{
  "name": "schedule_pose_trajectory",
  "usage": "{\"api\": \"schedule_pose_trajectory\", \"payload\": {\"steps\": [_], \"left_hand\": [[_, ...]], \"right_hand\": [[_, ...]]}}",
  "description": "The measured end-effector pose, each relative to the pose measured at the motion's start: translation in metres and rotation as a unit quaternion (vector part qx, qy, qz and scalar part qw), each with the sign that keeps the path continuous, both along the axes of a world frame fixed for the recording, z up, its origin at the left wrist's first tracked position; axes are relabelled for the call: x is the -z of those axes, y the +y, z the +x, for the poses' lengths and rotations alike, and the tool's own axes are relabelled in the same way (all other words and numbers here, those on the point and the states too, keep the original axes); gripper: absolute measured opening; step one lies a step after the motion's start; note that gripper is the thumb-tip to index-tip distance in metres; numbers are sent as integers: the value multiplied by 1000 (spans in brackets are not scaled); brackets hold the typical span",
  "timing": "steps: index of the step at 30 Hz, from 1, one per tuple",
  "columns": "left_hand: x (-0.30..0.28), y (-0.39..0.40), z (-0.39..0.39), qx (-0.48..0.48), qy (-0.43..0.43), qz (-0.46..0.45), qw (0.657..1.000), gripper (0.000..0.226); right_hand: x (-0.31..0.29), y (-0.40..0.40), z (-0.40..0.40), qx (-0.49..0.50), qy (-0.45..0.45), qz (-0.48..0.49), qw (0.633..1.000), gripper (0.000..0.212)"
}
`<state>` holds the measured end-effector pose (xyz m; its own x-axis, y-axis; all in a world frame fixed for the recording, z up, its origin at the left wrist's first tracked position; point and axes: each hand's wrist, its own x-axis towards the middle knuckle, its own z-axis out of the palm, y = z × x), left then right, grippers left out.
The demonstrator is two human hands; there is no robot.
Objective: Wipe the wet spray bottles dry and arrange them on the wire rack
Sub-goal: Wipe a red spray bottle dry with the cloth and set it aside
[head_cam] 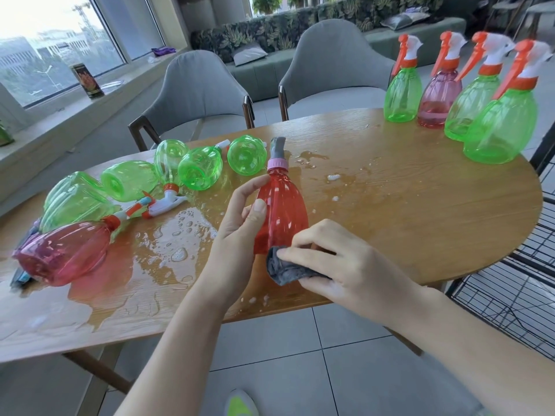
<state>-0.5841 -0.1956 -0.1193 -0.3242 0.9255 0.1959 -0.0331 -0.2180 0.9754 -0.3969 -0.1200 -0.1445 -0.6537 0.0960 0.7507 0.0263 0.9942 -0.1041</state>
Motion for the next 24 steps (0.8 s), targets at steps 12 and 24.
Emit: {"api": "schedule_pose_trajectory", "payload": {"steps": [12,24], "left_hand": [[-2,-9,-9,88,61,0,994,39],[-3,-6,5,69,30,9,997,41]], "right_hand": [[-33,23,-1,83,187,-249,947,22],[-22,16,1,75,156,-205,963,26]]}}
